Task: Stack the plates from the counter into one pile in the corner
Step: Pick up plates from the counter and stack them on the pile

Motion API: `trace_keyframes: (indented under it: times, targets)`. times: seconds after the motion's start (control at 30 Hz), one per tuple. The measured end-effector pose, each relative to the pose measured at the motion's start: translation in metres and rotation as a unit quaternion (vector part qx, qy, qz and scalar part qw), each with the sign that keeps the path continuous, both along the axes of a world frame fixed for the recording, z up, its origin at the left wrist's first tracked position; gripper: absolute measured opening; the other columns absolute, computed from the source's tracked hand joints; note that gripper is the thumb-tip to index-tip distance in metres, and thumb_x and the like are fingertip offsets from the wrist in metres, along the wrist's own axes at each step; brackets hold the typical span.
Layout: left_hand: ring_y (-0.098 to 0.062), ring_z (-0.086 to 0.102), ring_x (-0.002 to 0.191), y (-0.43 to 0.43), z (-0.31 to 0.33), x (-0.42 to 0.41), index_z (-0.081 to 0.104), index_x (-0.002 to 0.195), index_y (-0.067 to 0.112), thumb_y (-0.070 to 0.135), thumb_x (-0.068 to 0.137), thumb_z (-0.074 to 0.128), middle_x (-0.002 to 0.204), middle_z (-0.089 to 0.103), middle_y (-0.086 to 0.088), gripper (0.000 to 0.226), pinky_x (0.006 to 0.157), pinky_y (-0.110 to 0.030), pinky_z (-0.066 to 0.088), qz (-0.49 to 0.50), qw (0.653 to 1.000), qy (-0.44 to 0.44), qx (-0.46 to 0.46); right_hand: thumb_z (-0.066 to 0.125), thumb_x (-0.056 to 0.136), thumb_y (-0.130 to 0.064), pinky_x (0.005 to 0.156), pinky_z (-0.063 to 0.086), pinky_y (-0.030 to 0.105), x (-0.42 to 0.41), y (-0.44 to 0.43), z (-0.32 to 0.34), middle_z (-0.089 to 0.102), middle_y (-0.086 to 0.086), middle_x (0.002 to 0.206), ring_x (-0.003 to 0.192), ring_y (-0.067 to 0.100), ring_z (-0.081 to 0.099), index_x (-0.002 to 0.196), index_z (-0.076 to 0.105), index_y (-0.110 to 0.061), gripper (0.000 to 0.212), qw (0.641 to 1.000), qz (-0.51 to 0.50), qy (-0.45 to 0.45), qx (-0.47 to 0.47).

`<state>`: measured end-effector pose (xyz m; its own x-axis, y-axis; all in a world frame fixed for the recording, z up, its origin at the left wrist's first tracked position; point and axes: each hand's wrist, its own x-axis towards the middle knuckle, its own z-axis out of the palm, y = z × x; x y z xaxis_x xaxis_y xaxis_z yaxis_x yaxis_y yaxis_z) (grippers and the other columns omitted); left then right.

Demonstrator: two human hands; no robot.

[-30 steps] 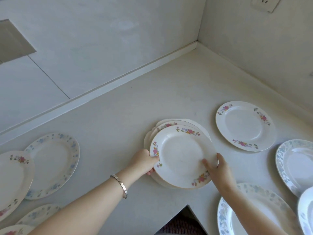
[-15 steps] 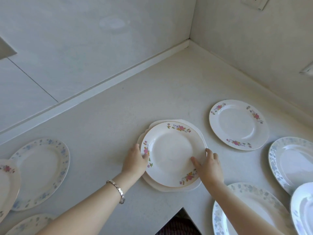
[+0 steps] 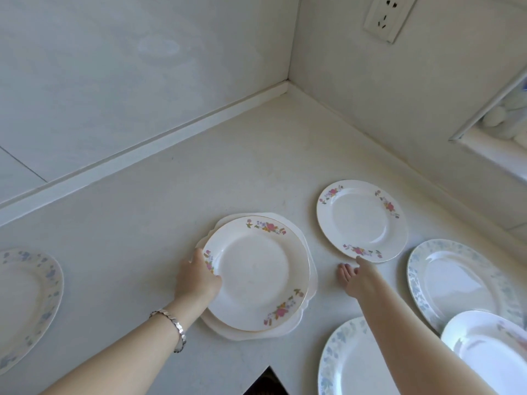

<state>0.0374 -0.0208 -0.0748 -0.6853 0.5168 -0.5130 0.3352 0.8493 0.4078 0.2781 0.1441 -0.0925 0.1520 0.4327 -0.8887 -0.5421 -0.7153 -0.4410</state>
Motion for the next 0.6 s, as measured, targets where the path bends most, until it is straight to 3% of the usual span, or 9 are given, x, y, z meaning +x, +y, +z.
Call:
trace_keyframes:
  times: [0.07, 0.17, 0.23, 0.27, 0.37, 0.4, 0.47, 0.5, 0.6]
  targets:
    - [-0.036, 0.051, 0.112, -0.001, 0.0, 0.001, 0.04, 0.128, 0.017, 0.017, 0.08, 0.06, 0.119, 0.047, -0.016, 0.053, 0.09, -0.037, 0.045, -0.004, 1.0, 0.003, -0.001, 0.049, 0.094, -0.022, 0.081, 0.051, 0.016, 0.0, 0.007, 0.0, 0.06, 0.002, 0.118, 0.112, 0.013, 0.059, 0.138, 0.04, -0.009, 0.047, 0.999, -0.016, 0.02, 0.038]
    - [-0.034, 0.05, 0.114, -0.002, 0.001, 0.002, 0.039, 0.131, 0.017, 0.018, 0.081, 0.06, 0.122, 0.046, -0.015, 0.055, 0.09, -0.036, 0.044, -0.003, 1.0, -0.003, 0.0, 0.052, 0.093, -0.017, 0.097, 0.045, 0.025, 0.002, 0.017, -0.005, 0.059, 0.0, 0.092, 0.115, 0.015, 0.059, 0.125, 0.051, -0.01, 0.033, 0.996, -0.032, 0.033, 0.075]
    - [-0.035, 0.05, 0.116, -0.002, 0.002, 0.002, 0.037, 0.133, 0.017, 0.018, 0.082, 0.06, 0.123, 0.045, -0.015, 0.056, 0.091, -0.037, 0.044, 0.001, 1.0, -0.007, -0.005, 0.052, 0.093, -0.01, 0.096, 0.043, 0.026, 0.005, 0.019, -0.005, 0.055, -0.001, 0.082, 0.085, 0.011, 0.068, 0.126, 0.051, -0.008, 0.033, 0.995, -0.03, 0.037, 0.088]
    - [-0.035, 0.05, 0.115, -0.002, 0.002, 0.002, 0.037, 0.133, 0.017, 0.018, 0.081, 0.06, 0.123, 0.045, -0.016, 0.056, 0.092, -0.038, 0.044, 0.0, 1.0, -0.006, -0.006, 0.051, 0.093, -0.007, 0.095, 0.043, 0.026, 0.006, 0.019, -0.003, 0.058, -0.001, 0.087, 0.077, 0.011, 0.068, 0.132, 0.047, -0.008, 0.039, 0.994, -0.019, 0.034, 0.099]
    - [-0.037, 0.051, 0.115, -0.001, 0.004, 0.001, 0.037, 0.132, 0.015, 0.018, 0.081, 0.061, 0.124, 0.044, -0.017, 0.056, 0.094, -0.04, 0.045, 0.0, 1.0, -0.008, -0.009, 0.047, 0.093, 0.001, 0.089, 0.049, 0.023, 0.007, 0.021, 0.003, 0.059, 0.008, 0.128, 0.107, 0.016, 0.065, 0.137, 0.041, -0.006, 0.045, 0.991, -0.004, 0.035, 0.125]
    - [-0.037, 0.051, 0.115, -0.001, 0.004, 0.001, 0.038, 0.132, 0.015, 0.018, 0.081, 0.061, 0.124, 0.044, -0.017, 0.056, 0.094, -0.04, 0.045, 0.002, 1.0, -0.012, -0.009, 0.046, 0.093, 0.002, 0.077, 0.053, 0.018, 0.009, 0.022, 0.006, 0.063, 0.007, 0.124, 0.097, 0.012, 0.07, 0.133, 0.044, -0.004, 0.041, 0.991, 0.009, 0.035, 0.129]
    - [-0.038, 0.051, 0.114, -0.002, 0.005, 0.001, 0.037, 0.131, 0.015, 0.018, 0.081, 0.061, 0.125, 0.044, -0.017, 0.055, 0.093, -0.039, 0.044, 0.002, 1.0, -0.021, -0.008, 0.045, 0.093, 0.004, 0.052, 0.055, 0.014, 0.015, 0.021, 0.014, 0.076, 0.002, 0.081, 0.055, 0.005, 0.07, 0.111, 0.055, -0.001, 0.021, 0.989, 0.037, 0.052, 0.133]
    - [-0.038, 0.051, 0.115, -0.002, 0.007, 0.001, 0.037, 0.132, 0.015, 0.018, 0.081, 0.061, 0.126, 0.043, -0.017, 0.056, 0.093, -0.039, 0.044, 0.001, 1.0, -0.022, -0.005, 0.044, 0.093, 0.005, 0.048, 0.055, 0.016, 0.019, 0.019, 0.02, 0.073, 0.001, 0.06, 0.045, 0.006, 0.067, 0.096, 0.056, -0.002, 0.014, 0.988, 0.042, 0.065, 0.13]
    - [-0.037, 0.051, 0.115, -0.005, 0.01, 0.002, 0.037, 0.133, 0.015, 0.018, 0.081, 0.063, 0.126, 0.044, -0.018, 0.059, 0.094, -0.038, 0.044, 0.001, 1.0, -0.029, 0.0, 0.046, 0.089, 0.01, 0.05, 0.058, 0.022, 0.029, 0.001, 0.04, 0.071, 0.004, 0.053, 0.048, 0.011, 0.069, 0.087, 0.053, -0.005, 0.017, 0.984, 0.078, 0.084, 0.133]
